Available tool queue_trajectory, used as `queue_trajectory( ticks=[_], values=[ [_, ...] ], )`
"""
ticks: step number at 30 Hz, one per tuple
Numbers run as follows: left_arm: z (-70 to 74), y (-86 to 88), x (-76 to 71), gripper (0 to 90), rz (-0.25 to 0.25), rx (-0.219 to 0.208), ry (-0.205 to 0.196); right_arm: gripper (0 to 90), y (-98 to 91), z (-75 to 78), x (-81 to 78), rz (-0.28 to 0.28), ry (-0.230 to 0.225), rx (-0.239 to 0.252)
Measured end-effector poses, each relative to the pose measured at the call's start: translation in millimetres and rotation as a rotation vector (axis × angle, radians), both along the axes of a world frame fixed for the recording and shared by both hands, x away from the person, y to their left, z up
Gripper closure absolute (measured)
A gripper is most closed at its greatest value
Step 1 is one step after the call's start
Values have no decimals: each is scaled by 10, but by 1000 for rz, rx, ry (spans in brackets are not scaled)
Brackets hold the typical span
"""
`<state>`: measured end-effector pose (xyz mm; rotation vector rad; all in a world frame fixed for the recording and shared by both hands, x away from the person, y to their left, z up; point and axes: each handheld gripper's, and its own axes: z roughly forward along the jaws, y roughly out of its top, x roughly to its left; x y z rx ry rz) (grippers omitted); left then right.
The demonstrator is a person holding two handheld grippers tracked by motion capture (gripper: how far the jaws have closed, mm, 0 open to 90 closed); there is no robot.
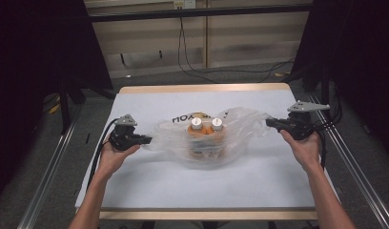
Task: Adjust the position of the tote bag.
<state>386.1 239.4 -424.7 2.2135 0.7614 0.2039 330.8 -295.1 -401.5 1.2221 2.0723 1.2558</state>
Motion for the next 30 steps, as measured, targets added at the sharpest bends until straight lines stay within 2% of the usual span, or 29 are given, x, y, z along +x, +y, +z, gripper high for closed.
queue_trajectory(
  ticks=[4, 6, 11, 17, 21, 25, 27, 29, 30],
  values=[
    [-49, 6, 11, 885, 4, 17, 17, 892, 5, -77, 30, 1, 32, -24],
    [-90, 2, 17, 885, 8, 50, 26, 892, 19, -124, 46, 1, 52, -48],
    [-163, 37, 39, 886, -2, 49, 52, 892, -4, -205, 75, 6, 84, -58],
    [-257, 2, 47, 889, -12, 113, 81, 892, 26, -314, 102, 16, 126, -94],
    [-303, 13, 53, 889, -8, 113, 95, 892, 27, -410, 120, 27, 160, -117],
    [-346, 4, 64, 890, -12, 156, 108, 892, 59, -482, 135, 31, 194, -140],
    [-377, 2, 65, 889, -18, 155, 115, 892, 71, -547, 150, 41, 203, -170],
    [-393, 10, 69, 890, -19, 160, 109, 892, 71, -591, 155, 48, 216, -171],
    [-405, 8, 64, 889, -12, 146, 116, 892, 67, -618, 158, 55, 231, -171]
  ],
)
